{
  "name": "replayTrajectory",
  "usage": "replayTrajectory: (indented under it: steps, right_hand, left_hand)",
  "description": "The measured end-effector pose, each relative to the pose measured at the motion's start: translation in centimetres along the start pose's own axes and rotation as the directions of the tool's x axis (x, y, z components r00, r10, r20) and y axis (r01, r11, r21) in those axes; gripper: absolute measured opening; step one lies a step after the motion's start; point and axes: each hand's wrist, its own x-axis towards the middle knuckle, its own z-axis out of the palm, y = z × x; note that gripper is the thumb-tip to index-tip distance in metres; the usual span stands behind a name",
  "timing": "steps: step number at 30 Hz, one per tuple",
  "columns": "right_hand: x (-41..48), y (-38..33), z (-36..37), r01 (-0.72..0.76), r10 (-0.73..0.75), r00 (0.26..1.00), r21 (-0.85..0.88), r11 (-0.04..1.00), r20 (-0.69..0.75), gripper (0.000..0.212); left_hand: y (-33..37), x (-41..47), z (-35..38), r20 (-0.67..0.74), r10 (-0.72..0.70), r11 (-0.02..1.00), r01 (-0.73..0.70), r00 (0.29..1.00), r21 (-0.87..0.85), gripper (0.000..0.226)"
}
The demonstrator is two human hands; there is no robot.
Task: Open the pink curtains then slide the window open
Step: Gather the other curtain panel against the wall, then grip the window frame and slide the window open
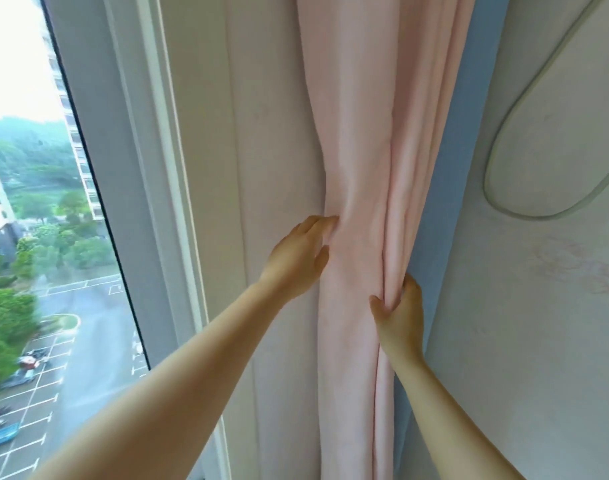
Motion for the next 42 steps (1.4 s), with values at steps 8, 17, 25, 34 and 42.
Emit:
replayTrajectory:
  steps: [8,17,25,34,42]
  right_hand:
    - [-13.7,-4.4,4.6,-0.068,0.074,0.993,0.057,0.996,-0.097,0.068]
    - [-25.8,-11.5,12.5,0.013,-0.023,0.997,0.134,0.991,0.072,0.050]
    - [-27.4,-16.5,21.4,-0.051,-0.024,0.960,0.257,0.965,0.280,0.042]
    - [-20.8,-17.8,29.1,-0.072,-0.037,0.926,0.273,0.959,0.376,0.054]
    - [-19.6,-16.3,32.4,-0.105,0.010,0.937,0.255,0.961,0.350,0.072]
  left_hand:
    - [-7.6,-15.3,-9.6,0.213,-0.082,0.990,0.056,0.974,0.126,0.028]
    - [-17.7,-29.7,-19.2,0.330,-0.153,0.924,0.016,0.931,0.383,0.027]
    - [-23.2,-29.1,-21.2,0.268,-0.040,0.825,-0.120,0.963,0.552,0.035]
    - [-24.6,-18.2,-19.4,0.246,0.083,0.719,-0.229,0.966,0.656,0.049]
    - [-25.5,-9.1,-18.3,0.372,0.347,0.332,-0.484,0.861,0.810,0.053]
